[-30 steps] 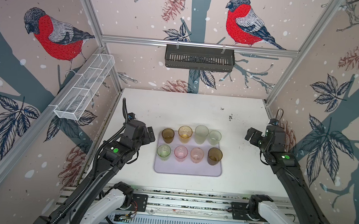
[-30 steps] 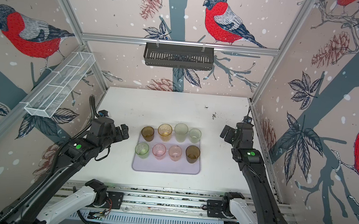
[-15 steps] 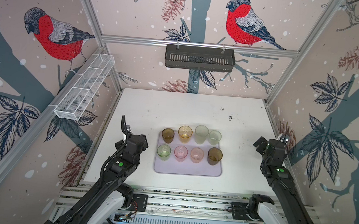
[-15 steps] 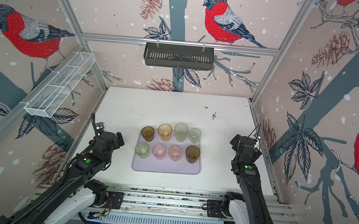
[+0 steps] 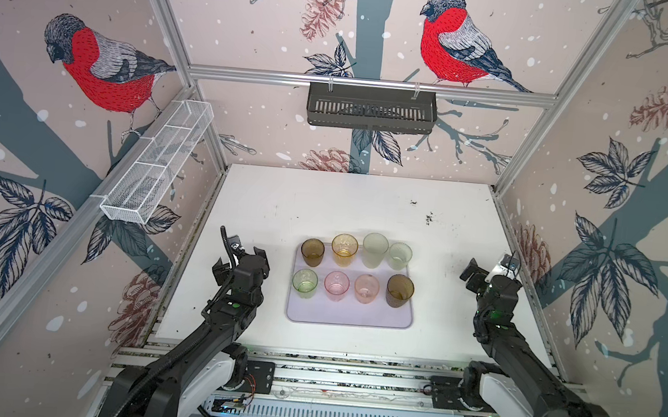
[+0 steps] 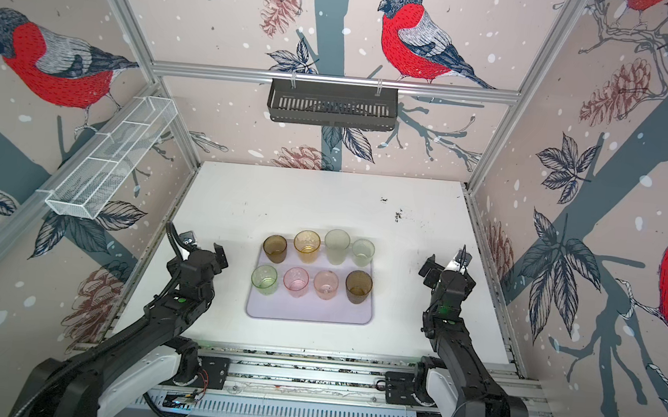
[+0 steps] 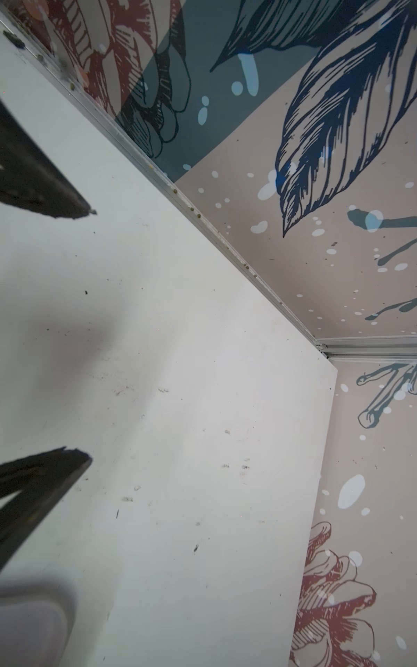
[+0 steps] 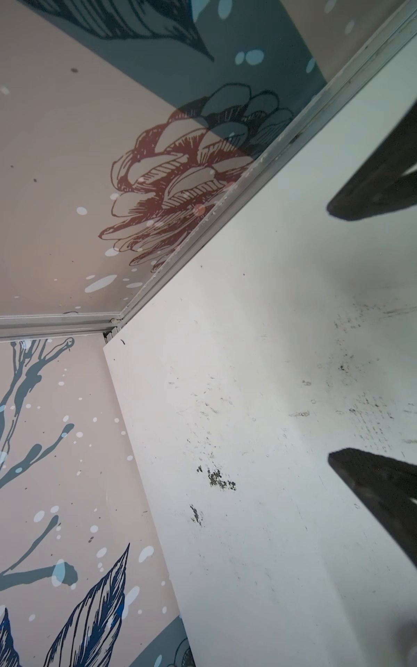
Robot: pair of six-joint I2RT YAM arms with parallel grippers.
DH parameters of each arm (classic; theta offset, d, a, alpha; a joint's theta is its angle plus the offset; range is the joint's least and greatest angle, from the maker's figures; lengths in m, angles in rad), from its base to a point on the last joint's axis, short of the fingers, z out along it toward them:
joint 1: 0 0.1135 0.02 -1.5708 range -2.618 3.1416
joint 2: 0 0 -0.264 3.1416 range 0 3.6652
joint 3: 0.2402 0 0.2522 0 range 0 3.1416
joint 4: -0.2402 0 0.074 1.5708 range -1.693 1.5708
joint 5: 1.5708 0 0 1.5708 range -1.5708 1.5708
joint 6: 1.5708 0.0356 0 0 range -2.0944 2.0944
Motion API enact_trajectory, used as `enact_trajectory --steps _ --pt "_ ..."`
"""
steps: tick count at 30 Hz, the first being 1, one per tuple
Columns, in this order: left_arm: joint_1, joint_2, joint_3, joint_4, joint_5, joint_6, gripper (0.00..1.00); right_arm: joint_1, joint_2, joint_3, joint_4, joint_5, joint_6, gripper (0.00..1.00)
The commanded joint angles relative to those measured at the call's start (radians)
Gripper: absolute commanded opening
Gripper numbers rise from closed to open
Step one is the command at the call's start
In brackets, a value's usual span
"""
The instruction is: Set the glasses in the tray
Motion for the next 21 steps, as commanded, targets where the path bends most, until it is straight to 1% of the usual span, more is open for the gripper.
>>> enact_trajectory --steps 1,3,7,10,11,15,17,19,20,21 --pt "0.020 0.089 0.002 0.254 0.018 0.067 0.99 0.000 0.072 0.011 0.167 -0.023 -0.024 1.00" --pt "0.021 0.158 0.018 0.319 0.010 0.081 0.99 0.000 0.116 0.024 0.183 -0.019 -0.023 1.00" --pt "0.024 0.308 0.044 0.485 0.024 0.141 0.99 0.001 0.207 0.003 0.328 0.014 -0.012 1.00" --pt "0.026 0.410 0.069 0.594 0.022 0.174 0.99 0.001 0.256 0.004 0.424 0.004 -0.010 1.00" --pt "0.027 0.432 0.083 0.601 0.031 0.184 0.99 0.001 0.289 0.006 0.459 0.001 -0.007 1.00" --pt "0.027 0.508 0.081 0.765 0.074 0.268 0.99 0.000 0.378 0.009 0.569 0.003 -0.012 1.00" --pt "0.031 0.548 0.079 0.834 0.079 0.291 0.99 0.013 0.422 0.004 0.641 0.005 -0.036 1.00" --pt "0.035 0.585 0.075 0.867 0.096 0.291 0.99 0.041 0.428 0.002 0.646 0.014 -0.063 1.00" --pt "0.036 0.595 0.066 0.910 0.097 0.302 0.99 0.049 0.434 -0.005 0.659 0.014 -0.071 1.00" --pt "0.039 0.581 0.073 0.866 0.105 0.286 0.99 0.054 0.446 -0.011 0.678 0.010 -0.073 1.00"
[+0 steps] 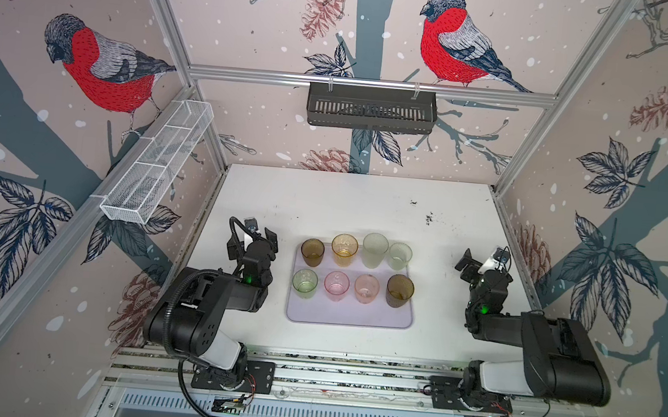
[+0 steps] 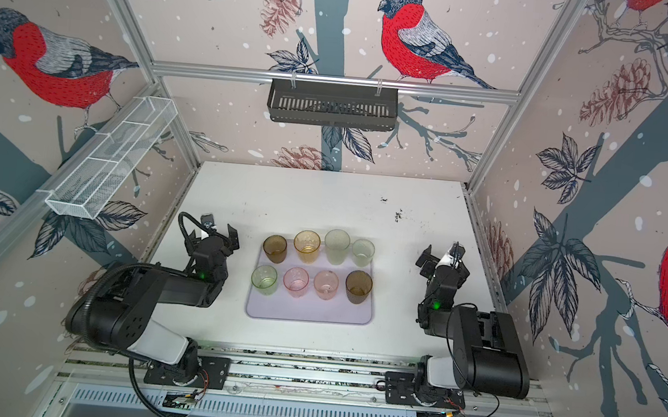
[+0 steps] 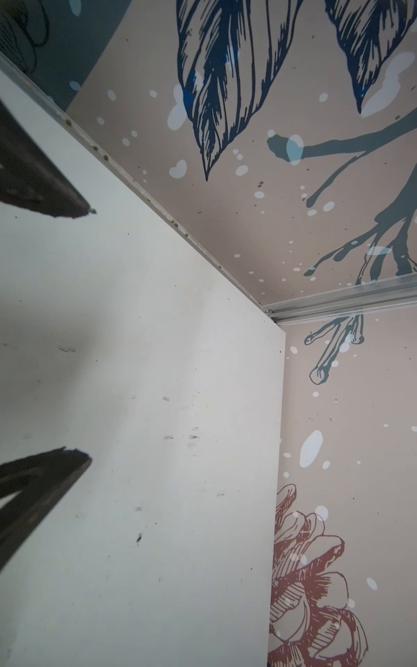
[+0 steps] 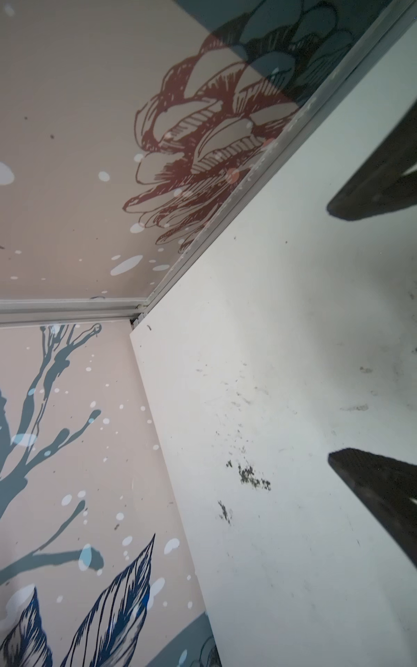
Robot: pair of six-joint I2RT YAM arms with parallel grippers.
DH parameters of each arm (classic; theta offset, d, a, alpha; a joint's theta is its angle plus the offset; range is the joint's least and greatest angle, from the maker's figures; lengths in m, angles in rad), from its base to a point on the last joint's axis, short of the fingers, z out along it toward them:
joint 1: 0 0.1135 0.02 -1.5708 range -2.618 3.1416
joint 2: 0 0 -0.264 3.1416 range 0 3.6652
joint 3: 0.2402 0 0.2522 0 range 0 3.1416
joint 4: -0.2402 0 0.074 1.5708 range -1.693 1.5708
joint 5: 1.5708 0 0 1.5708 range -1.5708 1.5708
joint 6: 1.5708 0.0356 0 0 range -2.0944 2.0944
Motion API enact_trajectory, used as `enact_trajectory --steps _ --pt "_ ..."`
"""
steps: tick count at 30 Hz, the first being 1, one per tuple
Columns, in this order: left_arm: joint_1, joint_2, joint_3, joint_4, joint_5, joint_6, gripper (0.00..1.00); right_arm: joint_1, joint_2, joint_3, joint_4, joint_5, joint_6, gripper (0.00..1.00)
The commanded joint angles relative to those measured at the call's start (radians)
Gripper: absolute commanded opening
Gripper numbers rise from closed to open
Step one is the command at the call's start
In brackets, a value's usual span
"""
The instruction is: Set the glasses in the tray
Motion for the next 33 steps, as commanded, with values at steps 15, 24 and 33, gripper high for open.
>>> enact_trajectory --steps 15,24,33 --pt "0.058 0.052 -0.089 0.320 0.157 0.012 0.99 0.062 0.121 0.011 0.198 0.084 -0.081 1.00" --pt "0.051 0.049 -0.090 0.313 0.151 0.016 0.99 0.063 0.119 0.010 0.202 0.086 -0.082 1.00" --pt "0.072 0.039 -0.079 0.276 0.202 0.003 0.99 0.069 0.115 -0.004 0.224 0.097 -0.087 1.00"
